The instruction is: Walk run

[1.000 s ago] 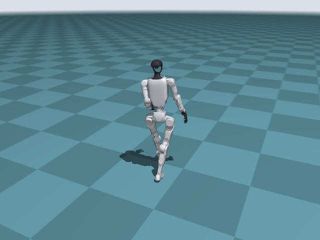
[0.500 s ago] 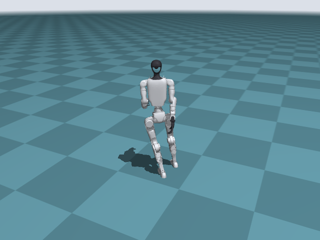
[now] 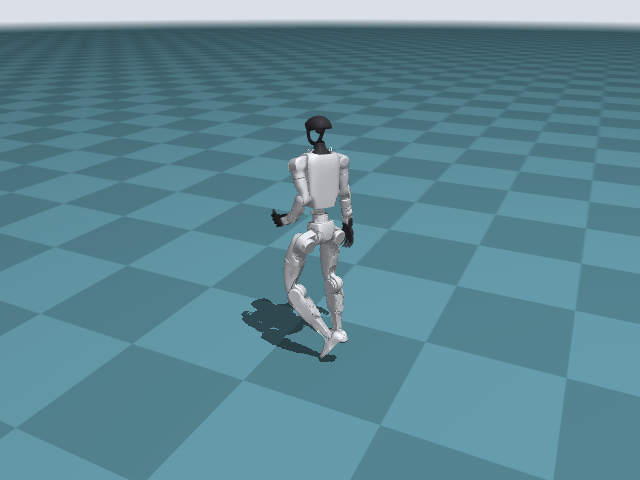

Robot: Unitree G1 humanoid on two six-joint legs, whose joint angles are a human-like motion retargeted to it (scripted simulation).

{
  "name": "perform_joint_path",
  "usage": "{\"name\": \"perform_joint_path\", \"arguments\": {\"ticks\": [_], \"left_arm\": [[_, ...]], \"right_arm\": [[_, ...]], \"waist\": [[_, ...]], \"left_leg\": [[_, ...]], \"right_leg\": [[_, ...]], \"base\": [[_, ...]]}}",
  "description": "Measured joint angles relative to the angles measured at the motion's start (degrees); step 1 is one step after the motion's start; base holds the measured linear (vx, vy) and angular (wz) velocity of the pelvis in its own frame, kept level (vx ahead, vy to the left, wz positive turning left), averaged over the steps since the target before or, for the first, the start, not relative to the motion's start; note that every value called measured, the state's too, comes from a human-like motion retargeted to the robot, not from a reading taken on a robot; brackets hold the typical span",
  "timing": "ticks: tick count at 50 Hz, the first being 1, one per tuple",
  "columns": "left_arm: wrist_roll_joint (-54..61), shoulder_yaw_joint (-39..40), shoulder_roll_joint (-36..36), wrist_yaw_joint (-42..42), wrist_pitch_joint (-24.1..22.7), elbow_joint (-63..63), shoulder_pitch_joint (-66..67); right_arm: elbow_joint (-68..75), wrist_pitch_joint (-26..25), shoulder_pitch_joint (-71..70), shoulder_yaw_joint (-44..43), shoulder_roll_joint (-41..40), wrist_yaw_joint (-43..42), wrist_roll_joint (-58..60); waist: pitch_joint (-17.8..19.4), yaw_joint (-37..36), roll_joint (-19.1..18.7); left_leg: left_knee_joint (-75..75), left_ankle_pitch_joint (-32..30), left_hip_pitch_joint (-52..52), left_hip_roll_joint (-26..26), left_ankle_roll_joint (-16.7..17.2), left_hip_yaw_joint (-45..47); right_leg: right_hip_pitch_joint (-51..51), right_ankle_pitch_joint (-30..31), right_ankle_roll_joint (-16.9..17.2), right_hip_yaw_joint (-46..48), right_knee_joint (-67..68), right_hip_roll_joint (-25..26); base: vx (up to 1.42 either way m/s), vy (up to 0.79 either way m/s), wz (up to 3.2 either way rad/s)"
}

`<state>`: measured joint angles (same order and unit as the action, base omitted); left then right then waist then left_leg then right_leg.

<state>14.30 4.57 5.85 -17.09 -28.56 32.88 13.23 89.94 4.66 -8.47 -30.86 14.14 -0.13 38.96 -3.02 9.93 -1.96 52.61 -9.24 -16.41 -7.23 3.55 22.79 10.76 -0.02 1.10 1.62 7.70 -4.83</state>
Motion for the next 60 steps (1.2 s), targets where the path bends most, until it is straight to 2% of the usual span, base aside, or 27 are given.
{"name": "perform_joint_path", "arguments": {"ticks": [3,5,9,13,15,17,20,22,23,25,26,27,28,31,35,40,43,45,47,48,50,52,53,55,57,58,60], "left_arm": [[0.2,0.1,0.2,0.6,0.2,-0.6,0.4],[0.2,0.0,0.4,0.6,0.5,-1.0,0.5],[0.1,0.0,1.2,0.2,0.6,-1.7,0.7],[-0.2,0.5,2.1,0.2,0.5,-1.7,1.2],[-0.4,1.4,2.7,0.3,0.8,-1.1,1.4],[-0.3,2.6,3.4,0.6,1.2,-0.6,1.8],[0.0,4.7,3.5,0.9,1.3,-0.2,3.1],[0.5,5.8,3.5,1.0,1.6,0.2,3.2],[0.9,6.1,3.4,1.3,2.0,0.3,3.0],[1.5,5.8,2.8,2.6,2.5,0.1,1.6],[1.5,5.1,2.5,3.3,2.4,-0.1,0.8],[1.3,4.5,2.2,4.0,2.5,-0.2,-0.1],[1.1,3.9,2.2,4.5,2.6,-0.3,-1.2],[0.7,2.6,2.0,5.0,2.8,-0.6,-4.3],[0.1,-0.1,1.5,4.9,1.9,-2.2,-7.0],[-1.1,-2.5,0.7,3.4,1.8,-3.4,-9.7],[-1.9,-2.3,-0.2,2.9,1.6,-4.4,-9.3],[-2.4,-1.5,-0.5,2.5,1.3,-5.0,-8.1],[-2.3,0.3,-0.9,2.4,1.2,-4.5,-6.8],[-2.0,0.9,-0.4,2.6,1.0,-4.0,-5.9],[-1.3,1.4,0.9,4.3,0.7,-2.9,-3.7],[-0.8,0.7,1.3,6.4,0.6,-1.9,-1.0],[-1.0,0.6,1.4,6.8,0.6,-1.4,0.2],[-1.8,1.3,2.4,6.2,1.0,-0.1,1.8],[-2.4,0.6,3.2,5.7,1.5,0.9,2.6],[-2.3,-0.1,3.5,5.7,1.6,1.0,2.7],[-2.2,-0.9,3.6,5.0,1.5,1.0,1.8]], "right_arm": [[-4.9,1.3,-1.7,0.8,1.7,-0.5,2.4],[-8.1,2.5,-2.2,0.9,3.0,-1.2,2.7],[-12.9,4.9,-2.5,-0.5,5.2,-2.8,1.6],[-14.5,6.6,-1.9,-1.9,6.1,-2.6,0.1],[-13.7,6.9,-1.3,-1.7,5.7,-2.2,-0.6],[-12.1,7.2,-0.5,-1.2,4.9,-1.6,-0.3],[-9.0,8.1,1.6,-0.8,2.5,-1.0,3.1],[-7.3,8.2,3.7,-1.4,0.3,-2.5,6.8],[-6.8,7.9,5.0,-1.5,-1.1,-3.9,8.1],[-5.4,7.6,7.3,-1.3,-3.3,-6.6,8.9],[-4.4,7.9,8.6,-1.2,-3.9,-7.3,8.5],[-3.4,8.0,10.0,-1.3,-4.4,-7.6,8.1],[-2.4,8.1,11.5,-1.3,-4.9,-7.5,7.6],[0.3,6.9,15.8,-1.6,-7.0,-6.2,6.3],[4.3,6.8,20.9,-2.0,-9.6,-4.7,5.2],[7.4,7.0,24.6,0.9,-11.8,0.7,6.2],[7.5,6.1,24.5,4.0,-12.0,3.8,9.0],[7.5,5.3,23.3,5.4,-11.4,4.9,11.6],[7.3,4.3,20.9,6.6,-10.1,4.9,13.5],[7.1,3.6,19.8,7.0,-9.3,4.4,14.2],[6.3,1.5,17.7,7.1,-6.9,2.6,14.7],[4.5,-0.4,16.7,5.8,-5.3,0.0,14.2],[3.5,-1.0,16.5,5.1,-4.7,-1.6,13.5],[2.1,-1.5,15.5,3.3,-3.6,-5.3,11.2],[1.9,-0.8,14.0,0.8,-2.3,-7.3,7.7],[2.0,-0.3,12.9,0.2,-1.4,-7.3,5.5],[1.9,0.4,10.3,-1.0,0.3,-5.2,1.5]], "waist": [[0.0,-4.6,1.8],[0.1,-7.1,2.3],[0.2,-9.5,1.9],[-0.8,-7.9,1.4],[-1.2,-8.3,1.8],[-1.3,-10.7,3.6],[-1.5,-15.5,6.5],[-2.0,-15.3,5.9],[-2.1,-14.2,4.6],[-2.0,-11.4,1.1],[-2.0,-10.6,-0.5],[-2.0,-9.8,-1.9],[-2.1,-9.4,-3.1],[-2.0,-8.4,-5.3],[-1.9,-4.2,-7.4],[-1.1,-0.8,-4.5],[0.3,-1.3,-1.8],[1.4,-2.8,-0.6],[2.6,-5.1,0.0],[3.1,-4.2,-0.2],[2.4,-2.1,0.6],[1.5,1.5,-0.7],[1.0,3.6,-2.0],[-0.2,4.3,-4.4],[-0.9,4.1,-5.6],[-1.4,4.3,-5.2],[-2.7,5.3,-3.5]], "left_leg": [[-7.3,5.2,-5.8,4.3,-0.9,-0.9],[-15.0,8.3,-8.6,5.6,-3.5,-1.1],[-33.0,12.2,-9.9,3.5,-9.3,10.1],[-48.4,19.0,-9.4,9.3,-11.3,18.2],[-52.0,19.2,-8.8,11.0,-11.9,20.3],[-50.9,15.8,-8.4,11.5,-16.8,17.7],[-48.8,14.9,-6.0,10.0,-18.5,15.3],[-46.4,17.8,-5.7,9.8,-18.5,9.6],[-44.7,18.4,-5.8,8.9,-18.5,7.1],[-42.0,20.1,-5.3,7.5,-18.5,3.4],[-41.6,20.6,-4.4,7.0,-18.5,2.2],[-41.2,21.0,-3.6,6.7,-18.5,0.7],[-41.2,21.3,-2.8,7.0,-18.5,-1.5],[-41.5,21.5,-0.2,7.8,-17.9,-6.8],[-42.6,21.2,3.7,10.1,-17.6,-14.8],[-43.6,21.6,9.7,16.4,-17.9,-23.8],[-43.5,22.4,13.8,18.9,-16.8,-26.4],[-43.6,22.7,16.4,19.5,-16.0,-26.4],[-41.9,24.0,19.0,15.1,-11.6,-24.3],[-41.6,23.4,20.4,16.1,-12.1,-24.4],[-42.7,19.9,22.0,19.8,-12.6,-24.3],[-40.7,16.0,23.2,19.0,-10.1,-27.8],[-38.7,13.0,23.1,18.0,-8.2,-30.2],[-33.4,4.3,21.4,16.8,-2.8,-32.7],[-25.6,-6.0,18.0,17.0,7.4,-34.3],[-21.5,-9.8,15.5,16.9,10.4,-29.9],[-13.6,-16.7,10.0,14.9,11.5,-16.9]], "right_leg": [[-3.2,0.5,-0.3,1.8,-2.2,0.0],[-5.2,0.3,-0.3,4.0,-3.4,0.4],[-9.1,-2.1,-0.7,8.4,-5.0,2.5],[-12.9,-4.4,-1.0,16.6,-6.6,4.7],[-14.6,-4.6,-0.6,17.9,-6.3,5.4],[-15.9,-3.1,0.8,16.1,-4.7,4.5],[-18.4,4.4,3.9,14.2,-0.4,3.2],[-17.4,15.3,7.5,13.2,5.8,3.7],[-15.7,20.3,8.9,9.9,10.2,5.4],[-10.5,27.0,8.4,3.7,20.8,11.4],[-7.9,28.5,8.4,0.6,25.6,14.8],[-5.4,28.3,8.2,-2.1,30.0,17.7],[-2.9,24.8,7.6,-3.9,33.6,19.7],[1.7,17.9,5.3,-8.4,37.3,20.6],[6.5,8.1,0.6,-9.4,30.1,13.3],[8.1,5.2,2.9,-11.7,7.3,3.1],[10.1,2.2,6.4,-15.1,-4.2,1.3],[11.4,-0.3,13.5,-16.1,-10.8,1.9],[11.3,-2.3,13.9,-7.9,-12.3,7.3],[10.7,-1.2,13.9,-10.4,-11.4,6.6],[10.6,2.6,13.6,-18.6,-9.1,4.6],[9.4,6.2,12.5,-16.5,-6.3,4.2],[8.6,6.0,10.9,-16.8,-5.2,4.6],[7.7,3.5,6.8,-21.1,-2.1,7.2],[6.8,2.0,3.4,-17.3,-0.2,6.3],[5.9,0.6,2.7,-14.2,0.5,3.7],[5.1,-1.1,2.7,-6.1,1.7,-3.1]], "base": [[0.42,-0.10,0.42],[0.58,-0.10,0.77],[0.57,-0.07,1.18],[0.62,-0.09,1.67],[0.65,-0.09,0.76],[0.89,-0.11,-0.43],[0.91,-0.31,-0.96],[0.93,0.10,0.38],[0.81,0.29,1.41],[0.57,0.15,2.07],[0.72,0.04,2.30],[0.93,0.08,2.25],[0.80,0.09,2.07],[0.60,0.08,1.93],[0.63,0.06,2.58],[0.61,-0.10,2.34],[0.68,-0.26,1.15],[0.62,-0.44,0.09],[0.85,-0.74,-0.15],[0.72,0.04,0.73],[0.56,0.38,1.43],[0.84,-0.09,2.24],[0.98,-0.28,2.32],[0.85,-0.25,1.75],[0.82,-0.10,1.62],[0.66,0.11,2.00],[0.51,0.08,2.33]]}}
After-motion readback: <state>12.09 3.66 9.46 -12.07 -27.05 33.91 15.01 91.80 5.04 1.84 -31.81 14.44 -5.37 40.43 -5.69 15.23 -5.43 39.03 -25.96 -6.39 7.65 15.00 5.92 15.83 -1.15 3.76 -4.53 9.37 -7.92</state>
